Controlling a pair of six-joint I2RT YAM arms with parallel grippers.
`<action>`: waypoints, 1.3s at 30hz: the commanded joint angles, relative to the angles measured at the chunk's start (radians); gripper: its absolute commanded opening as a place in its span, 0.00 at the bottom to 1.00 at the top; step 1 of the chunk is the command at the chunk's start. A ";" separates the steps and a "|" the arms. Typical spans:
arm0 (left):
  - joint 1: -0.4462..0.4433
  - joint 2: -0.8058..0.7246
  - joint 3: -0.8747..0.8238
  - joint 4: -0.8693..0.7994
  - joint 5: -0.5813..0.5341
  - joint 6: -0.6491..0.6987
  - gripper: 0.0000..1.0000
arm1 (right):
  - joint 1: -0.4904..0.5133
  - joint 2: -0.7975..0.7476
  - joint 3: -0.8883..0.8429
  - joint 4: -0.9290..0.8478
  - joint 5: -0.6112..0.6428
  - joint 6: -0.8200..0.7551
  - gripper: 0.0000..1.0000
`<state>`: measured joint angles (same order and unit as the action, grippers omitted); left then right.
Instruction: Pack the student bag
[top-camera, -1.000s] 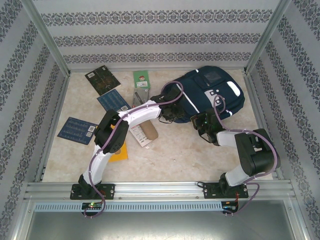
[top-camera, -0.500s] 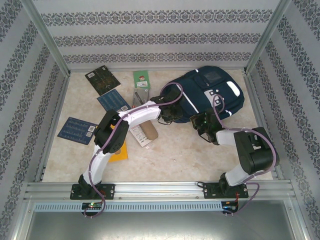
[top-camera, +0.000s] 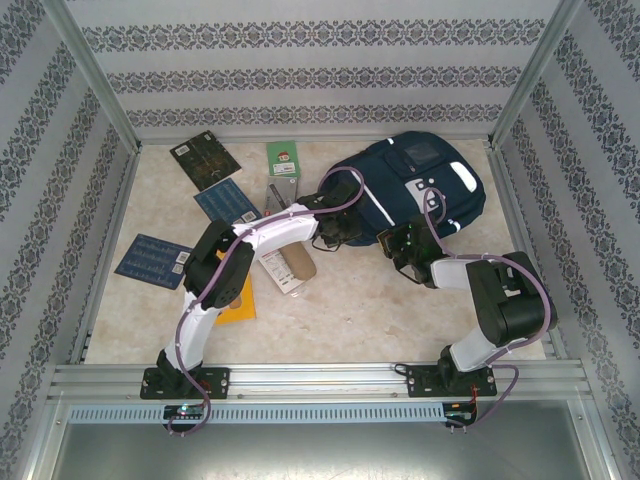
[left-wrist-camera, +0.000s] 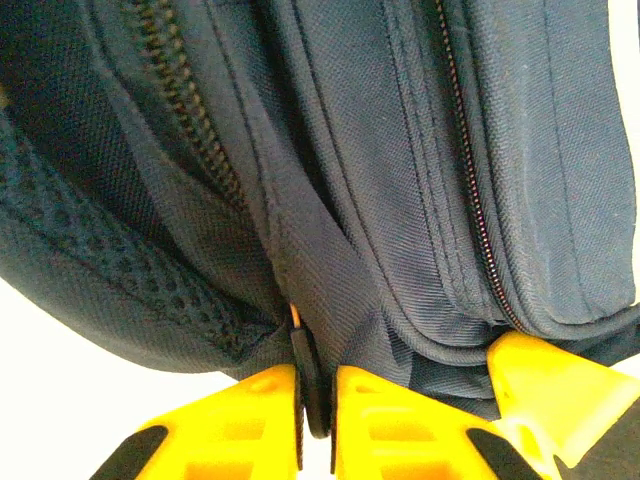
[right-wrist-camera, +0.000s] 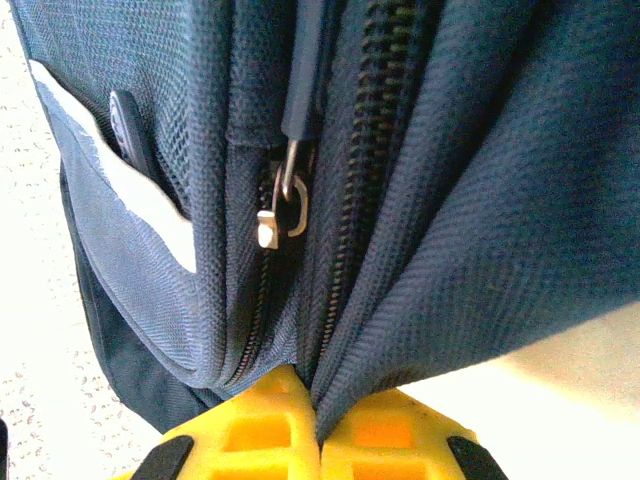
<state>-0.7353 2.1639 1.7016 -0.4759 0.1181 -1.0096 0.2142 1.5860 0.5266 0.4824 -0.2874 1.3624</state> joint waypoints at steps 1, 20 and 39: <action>0.019 -0.042 -0.025 -0.072 -0.029 0.036 0.05 | 0.007 0.014 0.030 0.027 -0.012 -0.021 0.00; 0.111 -0.097 -0.089 -0.184 -0.045 0.275 0.00 | -0.105 -0.037 0.063 -0.157 -0.107 -0.184 0.00; 0.122 -0.128 -0.102 -0.022 0.198 0.492 0.25 | -0.148 -0.090 0.093 -0.318 -0.163 -0.332 0.00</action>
<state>-0.6029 2.0762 1.6188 -0.5896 0.2020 -0.5411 0.0673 1.5135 0.6025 0.1844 -0.4282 1.0714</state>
